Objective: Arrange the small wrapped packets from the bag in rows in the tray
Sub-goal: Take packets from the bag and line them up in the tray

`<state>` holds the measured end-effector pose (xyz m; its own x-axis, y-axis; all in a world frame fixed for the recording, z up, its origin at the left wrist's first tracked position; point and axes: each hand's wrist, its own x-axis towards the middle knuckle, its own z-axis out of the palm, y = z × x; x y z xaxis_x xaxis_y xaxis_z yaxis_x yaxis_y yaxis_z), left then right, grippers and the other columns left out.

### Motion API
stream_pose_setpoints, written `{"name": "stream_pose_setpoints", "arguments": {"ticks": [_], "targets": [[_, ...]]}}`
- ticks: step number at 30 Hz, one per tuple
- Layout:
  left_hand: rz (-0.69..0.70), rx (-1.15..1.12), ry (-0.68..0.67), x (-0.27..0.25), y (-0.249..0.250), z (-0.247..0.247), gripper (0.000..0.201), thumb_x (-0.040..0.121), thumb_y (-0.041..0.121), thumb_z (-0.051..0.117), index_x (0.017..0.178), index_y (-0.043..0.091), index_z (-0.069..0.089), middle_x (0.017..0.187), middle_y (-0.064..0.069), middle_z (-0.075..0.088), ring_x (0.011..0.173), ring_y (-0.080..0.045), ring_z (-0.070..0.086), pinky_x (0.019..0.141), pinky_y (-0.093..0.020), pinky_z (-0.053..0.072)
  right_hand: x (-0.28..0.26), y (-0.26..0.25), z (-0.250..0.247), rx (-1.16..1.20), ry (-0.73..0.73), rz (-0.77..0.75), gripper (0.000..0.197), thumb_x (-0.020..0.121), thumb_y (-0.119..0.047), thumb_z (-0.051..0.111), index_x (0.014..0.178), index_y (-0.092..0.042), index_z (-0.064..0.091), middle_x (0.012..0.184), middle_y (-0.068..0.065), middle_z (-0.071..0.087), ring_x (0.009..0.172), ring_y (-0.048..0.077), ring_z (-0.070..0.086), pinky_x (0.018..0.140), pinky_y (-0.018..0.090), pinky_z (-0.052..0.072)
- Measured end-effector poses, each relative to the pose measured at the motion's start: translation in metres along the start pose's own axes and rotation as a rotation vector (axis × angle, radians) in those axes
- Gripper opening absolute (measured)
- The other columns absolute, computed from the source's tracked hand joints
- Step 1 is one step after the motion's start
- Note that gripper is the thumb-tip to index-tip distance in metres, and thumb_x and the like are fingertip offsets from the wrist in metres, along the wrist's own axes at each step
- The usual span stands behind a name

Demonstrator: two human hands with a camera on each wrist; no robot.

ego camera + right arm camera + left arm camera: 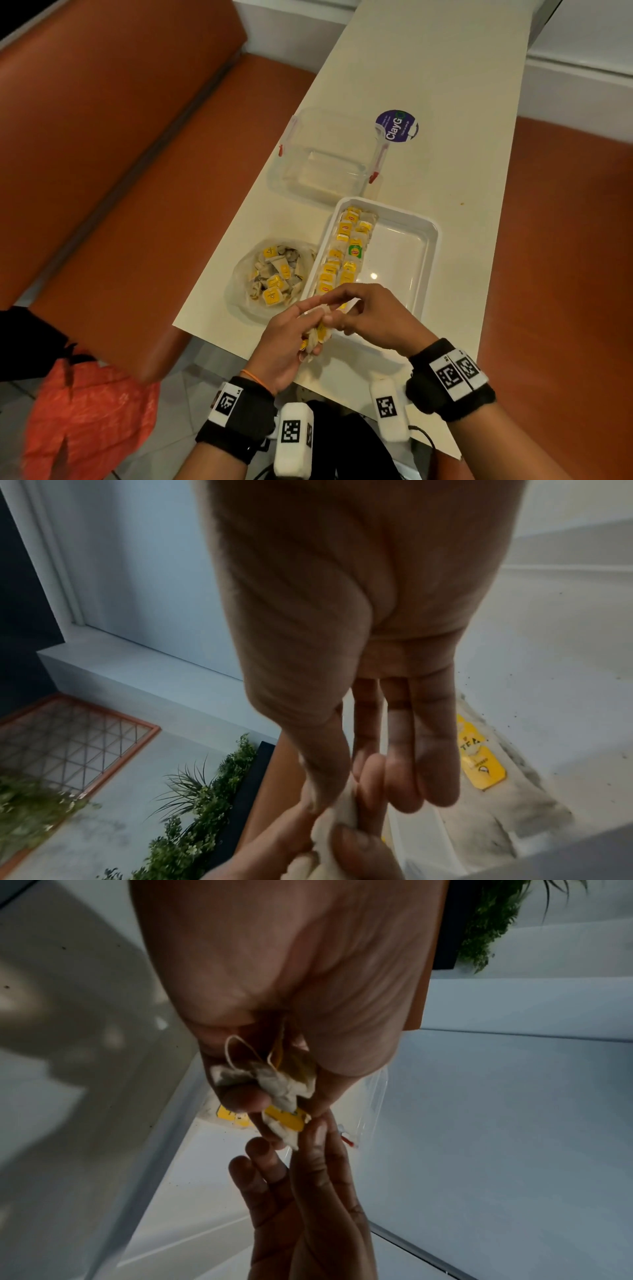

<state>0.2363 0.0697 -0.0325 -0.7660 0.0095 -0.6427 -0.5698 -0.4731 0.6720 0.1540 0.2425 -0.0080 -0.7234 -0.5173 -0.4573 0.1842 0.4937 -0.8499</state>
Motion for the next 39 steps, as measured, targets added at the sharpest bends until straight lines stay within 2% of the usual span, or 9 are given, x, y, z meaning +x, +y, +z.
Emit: {"name": "stream_pose_setpoints", "arguments": {"ticks": [6, 12, 19, 22, 26, 30, 32, 34, 39], "targets": [[0.027, 0.088, -0.064, -0.001, -0.003, -0.001, 0.038, 0.103, 0.026, 0.063, 0.140, 0.016, 0.064, 0.129, -0.013, 0.073, 0.076, -0.014, 0.058, 0.051, -0.026, 0.038, -0.006, 0.005, -0.004, -0.042, -0.011, -0.008, 0.026, 0.082, -0.028, 0.087, 0.106, -0.036, 0.079, 0.101, -0.017, 0.076, 0.061, 0.000, 0.060, 0.069, 0.017, 0.051], [0.016, 0.045, -0.048, -0.001, 0.001, 0.000, 0.056, 0.089, 0.034, 0.079, 0.140, 0.015, 0.062, 0.104, -0.011, 0.072, 0.074, -0.014, 0.058, 0.049, -0.026, 0.037, -0.004, 0.008, -0.006, -0.021, 0.054, -0.018, 0.011, 0.085, -0.030, 0.085, 0.095, -0.034, 0.081, 0.095, -0.014, 0.077, 0.077, 0.018, 0.070, 0.080, 0.033, 0.059], [0.059, 0.067, -0.020, 0.000, 0.002, -0.003, 0.048, 0.078, 0.015, 0.085, 0.125, 0.010, 0.073, 0.081, -0.009, 0.064, 0.069, -0.016, 0.054, 0.045, -0.022, 0.037, -0.006, 0.008, -0.014, 0.273, 0.112, -0.003, 0.010, 0.089, -0.013, 0.081, 0.100, -0.013, 0.079, 0.089, 0.009, 0.077, 0.077, 0.024, 0.075, 0.077, 0.036, 0.064], [0.065, 0.070, 0.012, 0.002, 0.001, -0.004, 0.047, 0.079, 0.019, 0.085, 0.124, 0.013, 0.075, 0.082, -0.012, 0.058, 0.067, -0.015, 0.052, 0.046, -0.023, 0.037, -0.007, 0.012, -0.015, 0.364, 0.120, 0.005, 0.012, 0.089, -0.009, 0.080, 0.101, -0.009, 0.078, 0.090, 0.012, 0.077, 0.078, 0.026, 0.076, 0.077, 0.034, 0.063], [0.069, 0.020, 0.084, 0.004, 0.000, -0.003, 0.037, 0.085, 0.006, 0.080, 0.121, 0.009, 0.074, 0.080, -0.009, 0.061, 0.064, -0.013, 0.054, 0.045, -0.021, 0.039, -0.010, 0.014, -0.013, 0.473, 0.108, 0.050, 0.014, 0.089, -0.005, 0.079, 0.103, -0.004, 0.075, 0.095, 0.014, 0.077, 0.082, 0.028, 0.078, 0.079, 0.032, 0.063], [0.055, 0.045, 0.096, 0.005, 0.004, -0.001, 0.021, 0.090, 0.004, 0.074, 0.110, 0.008, 0.080, 0.077, -0.011, 0.060, 0.062, -0.014, 0.050, 0.046, -0.023, 0.036, -0.011, 0.023, -0.014, 0.367, 0.032, 0.062, 0.047, 0.081, -0.018, 0.090, 0.123, -0.023, 0.069, 0.118, -0.001, 0.074, 0.100, 0.023, 0.076, 0.090, 0.038, 0.063], [0.070, 0.179, 0.066, 0.003, 0.007, 0.000, 0.018, 0.093, 0.006, 0.071, 0.105, 0.013, 0.083, 0.072, -0.006, 0.058, 0.058, -0.013, 0.042, 0.048, -0.023, 0.032, -0.013, 0.026, -0.015, 0.250, -0.047, 0.014, 0.071, 0.074, -0.031, 0.095, 0.135, -0.040, 0.059, 0.131, -0.012, 0.067, 0.115, 0.011, 0.069, 0.095, 0.033, 0.060], [0.106, 0.377, 0.008, 0.000, 0.011, 0.000, 0.019, 0.093, 0.010, 0.073, 0.104, 0.022, 0.084, 0.073, -0.005, 0.062, 0.059, -0.011, 0.044, 0.052, -0.022, 0.034, -0.015, 0.025, -0.015, 0.155, -0.107, -0.054, 0.077, 0.076, -0.032, 0.094, 0.141, -0.041, 0.054, 0.136, -0.016, 0.064, 0.122, 0.003, 0.063, 0.101, 0.027, 0.055], [0.171, 0.509, -0.036, -0.001, 0.013, 0.002, 0.025, 0.086, 0.010, 0.083, 0.109, 0.020, 0.082, 0.077, 0.009, 0.069, 0.055, 0.003, 0.053, 0.056, -0.011, 0.042, -0.011, 0.026, -0.009, 0.040, -0.113, -0.070, 0.051, 0.077, -0.015, 0.091, 0.122, -0.025, 0.070, 0.098, -0.005, 0.078, 0.090, 0.014, 0.075, 0.088, 0.029, 0.060]]}}
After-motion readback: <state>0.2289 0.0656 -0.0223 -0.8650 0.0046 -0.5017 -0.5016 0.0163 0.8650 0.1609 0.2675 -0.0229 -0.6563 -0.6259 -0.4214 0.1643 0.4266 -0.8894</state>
